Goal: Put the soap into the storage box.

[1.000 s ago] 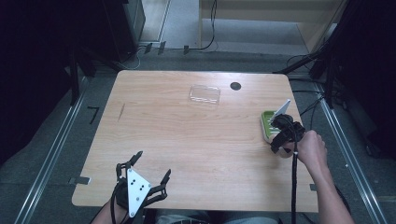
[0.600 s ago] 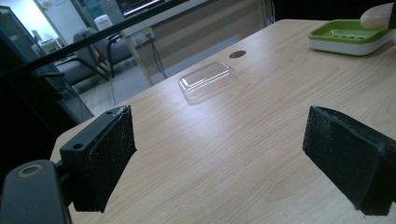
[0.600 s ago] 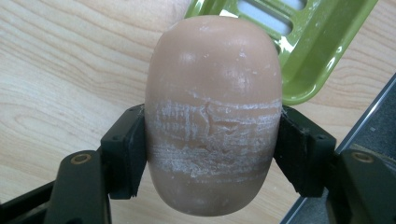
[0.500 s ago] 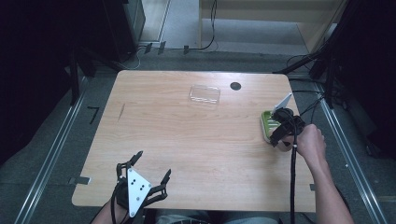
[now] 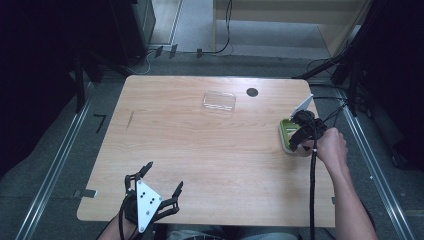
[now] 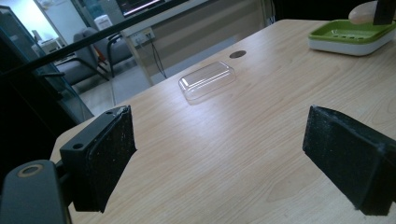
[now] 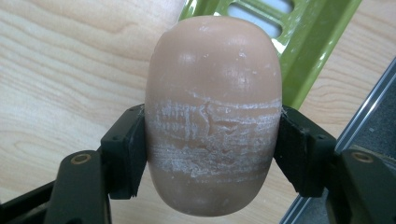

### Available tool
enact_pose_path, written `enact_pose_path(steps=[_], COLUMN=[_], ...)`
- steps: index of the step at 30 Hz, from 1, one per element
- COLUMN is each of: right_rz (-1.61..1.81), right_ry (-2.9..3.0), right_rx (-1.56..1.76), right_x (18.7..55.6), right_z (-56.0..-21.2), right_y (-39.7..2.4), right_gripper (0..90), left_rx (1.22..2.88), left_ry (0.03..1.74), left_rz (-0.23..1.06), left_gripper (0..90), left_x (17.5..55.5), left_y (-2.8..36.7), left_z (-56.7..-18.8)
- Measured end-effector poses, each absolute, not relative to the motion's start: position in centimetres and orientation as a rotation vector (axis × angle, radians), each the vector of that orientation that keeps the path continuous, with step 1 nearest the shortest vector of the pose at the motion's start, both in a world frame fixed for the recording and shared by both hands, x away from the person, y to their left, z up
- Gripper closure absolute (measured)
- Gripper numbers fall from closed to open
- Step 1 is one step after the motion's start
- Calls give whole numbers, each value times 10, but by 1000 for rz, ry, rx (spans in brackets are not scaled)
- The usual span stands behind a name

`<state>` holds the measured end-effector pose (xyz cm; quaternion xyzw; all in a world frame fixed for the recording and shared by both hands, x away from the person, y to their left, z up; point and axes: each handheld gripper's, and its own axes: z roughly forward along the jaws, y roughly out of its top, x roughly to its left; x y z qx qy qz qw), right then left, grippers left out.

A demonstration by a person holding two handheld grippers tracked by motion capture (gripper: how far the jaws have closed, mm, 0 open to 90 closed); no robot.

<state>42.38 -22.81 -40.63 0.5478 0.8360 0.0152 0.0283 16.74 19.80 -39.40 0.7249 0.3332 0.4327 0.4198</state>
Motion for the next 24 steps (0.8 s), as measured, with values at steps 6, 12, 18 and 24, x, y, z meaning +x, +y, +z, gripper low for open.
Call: enact_pose_path(steps=[6,12,18,24], right_rz=[72,87,101,107], right_ry=[2563,2535,2519,2498], right_rx=[1727,1761,1787,1803], right_x=[432,437,442,447], right_z=[-407,-406,-408,-407], right_y=[-231,-234,-237,-234], right_gripper=[332,332,333,332], left_rx=[1819,1819,1819,1820], left_ry=[834,833,832,831], left_rz=[1086,1086,1086,1086], left_gripper=[99,99,99,99], left_x=[167,167,167,167], left_y=[198,198,198,198], left_z=[-394,-394,-394,-394])
